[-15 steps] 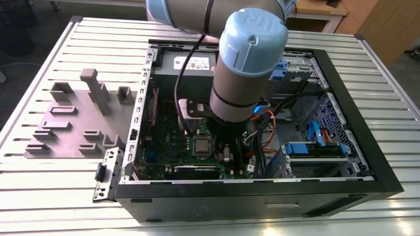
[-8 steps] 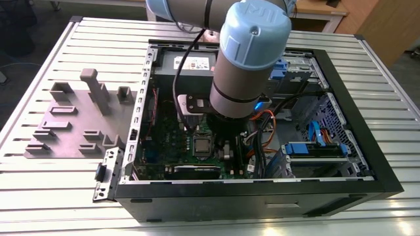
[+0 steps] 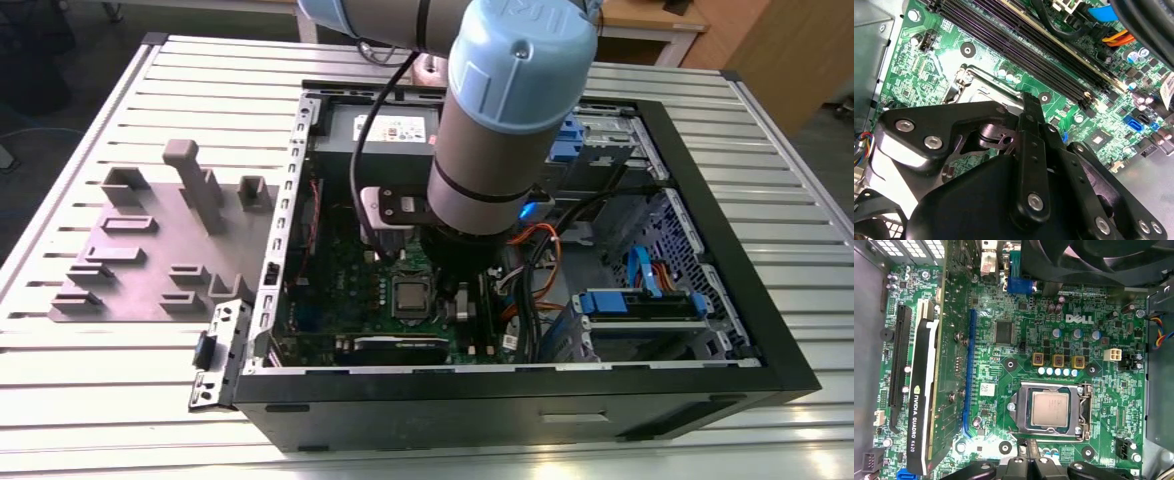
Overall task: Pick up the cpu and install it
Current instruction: 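Install the first cpu locking lever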
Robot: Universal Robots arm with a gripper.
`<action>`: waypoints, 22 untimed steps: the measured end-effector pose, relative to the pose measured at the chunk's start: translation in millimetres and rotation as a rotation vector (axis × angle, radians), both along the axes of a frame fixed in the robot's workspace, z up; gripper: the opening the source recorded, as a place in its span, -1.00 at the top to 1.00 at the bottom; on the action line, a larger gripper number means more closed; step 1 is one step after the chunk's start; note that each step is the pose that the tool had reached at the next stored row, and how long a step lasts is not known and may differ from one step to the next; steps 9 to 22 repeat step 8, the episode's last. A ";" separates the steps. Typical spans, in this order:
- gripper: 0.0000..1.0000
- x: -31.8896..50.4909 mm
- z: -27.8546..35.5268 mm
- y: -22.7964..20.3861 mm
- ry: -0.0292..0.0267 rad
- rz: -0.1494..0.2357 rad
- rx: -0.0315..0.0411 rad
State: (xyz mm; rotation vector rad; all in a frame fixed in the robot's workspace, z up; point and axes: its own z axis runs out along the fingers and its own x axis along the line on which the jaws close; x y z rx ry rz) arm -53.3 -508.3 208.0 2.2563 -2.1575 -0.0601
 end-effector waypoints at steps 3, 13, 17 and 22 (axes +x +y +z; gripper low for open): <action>0.79 0.0 0.1 0.0 0.0001 0.000 -0.0002; 0.79 0.0 0.4 0.0 0.0000 0.000 -0.0001; 0.79 0.0 0.4 0.0 0.0000 0.000 -0.0001; 0.79 0.0 0.4 0.0 0.0000 0.000 -0.0001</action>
